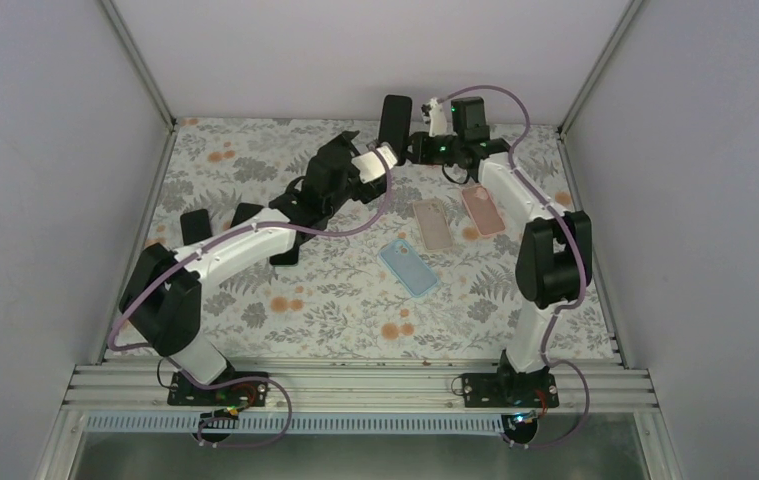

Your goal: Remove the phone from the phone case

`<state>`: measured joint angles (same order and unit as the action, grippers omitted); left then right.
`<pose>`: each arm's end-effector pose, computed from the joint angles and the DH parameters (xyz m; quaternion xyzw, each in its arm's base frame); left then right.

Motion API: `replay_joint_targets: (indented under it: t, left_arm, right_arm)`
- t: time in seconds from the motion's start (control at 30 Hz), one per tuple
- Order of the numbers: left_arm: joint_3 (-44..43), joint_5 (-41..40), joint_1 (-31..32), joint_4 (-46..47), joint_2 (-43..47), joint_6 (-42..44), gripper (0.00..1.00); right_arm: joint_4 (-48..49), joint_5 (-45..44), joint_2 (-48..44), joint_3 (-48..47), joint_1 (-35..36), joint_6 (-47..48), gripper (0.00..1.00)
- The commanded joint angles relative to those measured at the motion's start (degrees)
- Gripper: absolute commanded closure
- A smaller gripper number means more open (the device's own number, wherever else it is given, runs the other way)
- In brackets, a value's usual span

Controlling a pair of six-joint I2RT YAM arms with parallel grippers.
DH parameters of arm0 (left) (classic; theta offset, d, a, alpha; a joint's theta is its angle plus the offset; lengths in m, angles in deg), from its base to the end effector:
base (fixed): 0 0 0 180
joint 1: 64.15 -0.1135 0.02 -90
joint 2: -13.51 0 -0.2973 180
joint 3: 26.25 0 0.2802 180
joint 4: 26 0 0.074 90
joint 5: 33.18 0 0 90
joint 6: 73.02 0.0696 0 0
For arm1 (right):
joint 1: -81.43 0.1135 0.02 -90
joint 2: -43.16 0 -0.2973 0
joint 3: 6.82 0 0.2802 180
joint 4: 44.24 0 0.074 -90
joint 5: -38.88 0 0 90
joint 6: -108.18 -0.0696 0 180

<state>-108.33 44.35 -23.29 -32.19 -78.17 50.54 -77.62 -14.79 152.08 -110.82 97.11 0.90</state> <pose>0.3438 -0.2775 0.3253 0.4273 0.6710 0.0483 0.6040 0.4680 0.1742 0.2901 -0.1240 0.8569 0.3866 0.3177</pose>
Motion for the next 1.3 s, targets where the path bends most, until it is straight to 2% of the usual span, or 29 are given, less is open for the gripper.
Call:
replay_joint_targets:
  t: [0.0,0.33,0.67,0.97,1.27]
  left_arm:
    - [-0.3,-2.5,0.7,8.5,-1.4,-1.9,0.00]
    - [-1.3,-3.0,1.5,13.1,-6.1,-2.6,0.00]
    - [1.1,-8.0,1.5,19.0,-7.0,-0.3,0.00]
    - [4.8,-13.3,1.2,27.3,-7.3,5.2,0.00]
    - [6.7,-17.7,1.1,40.4,-7.6,14.2,0.01]
  right_arm:
    - [6.6,-2.3,-4.7,-2.5,1.5,-2.9,0.96]
    - [9.6,-4.0,-5.9,-1.7,3.8,-4.2,0.96]
    - [10.5,-4.2,-6.7,-0.7,4.6,-4.3,0.96]
    - [10.4,-3.8,-7.3,-0.4,5.0,-4.1,0.96]
    - [11.1,-2.0,-7.5,0.9,5.6,-5.5,0.96]
